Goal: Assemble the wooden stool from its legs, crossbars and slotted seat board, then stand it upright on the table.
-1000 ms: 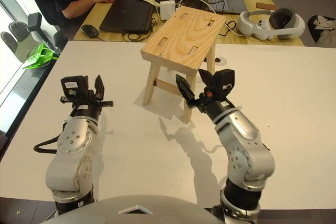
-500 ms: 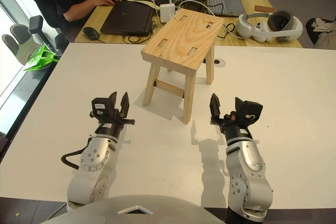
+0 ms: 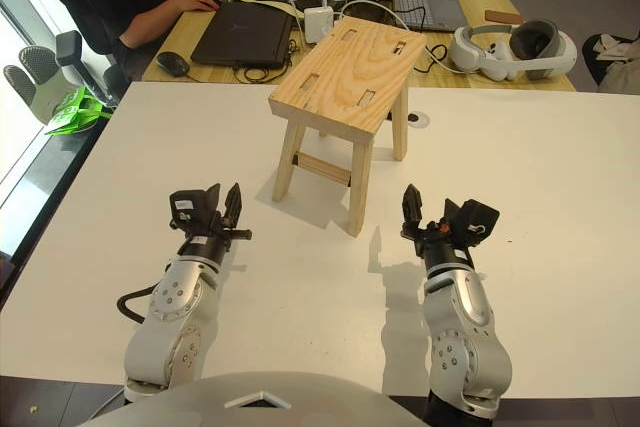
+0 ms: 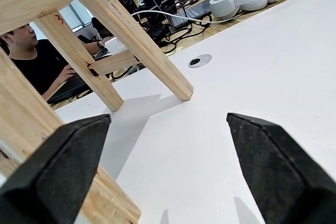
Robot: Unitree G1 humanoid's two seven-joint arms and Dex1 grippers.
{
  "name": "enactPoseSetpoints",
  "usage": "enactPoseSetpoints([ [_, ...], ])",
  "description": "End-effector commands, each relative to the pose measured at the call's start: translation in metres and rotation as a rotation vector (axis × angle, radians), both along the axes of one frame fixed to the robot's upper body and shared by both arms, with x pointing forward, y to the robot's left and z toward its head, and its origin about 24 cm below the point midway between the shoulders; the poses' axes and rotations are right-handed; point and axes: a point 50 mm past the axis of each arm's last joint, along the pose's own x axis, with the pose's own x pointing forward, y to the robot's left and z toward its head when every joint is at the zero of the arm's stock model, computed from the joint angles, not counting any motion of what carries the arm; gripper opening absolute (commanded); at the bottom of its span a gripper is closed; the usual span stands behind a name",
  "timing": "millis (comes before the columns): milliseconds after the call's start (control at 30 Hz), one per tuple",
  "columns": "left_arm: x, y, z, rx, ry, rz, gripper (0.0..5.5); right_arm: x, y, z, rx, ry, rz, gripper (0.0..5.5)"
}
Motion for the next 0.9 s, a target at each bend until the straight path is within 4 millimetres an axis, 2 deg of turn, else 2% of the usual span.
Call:
enactPoseSetpoints([
  [33,-0.0003,-0.0017,-0.0007,-0.028,0.017,0.0,1.59,0.0001,0.0023,-0.0038,0.048,0.016,-0.002,4.09],
  [267,-0.0015,-0.0017,0.0022,-0.046,0.018,0.026,1.59,0.0063,0.0008,-0.0007,0.051,0.02,0.017,4.09],
  [900,-0.0061,-0.0002,0.0052,-0.056,0.033,0.032,1.59,0.0043,0.0017,0.0014,0.07,0.03,0.022,4.09],
])
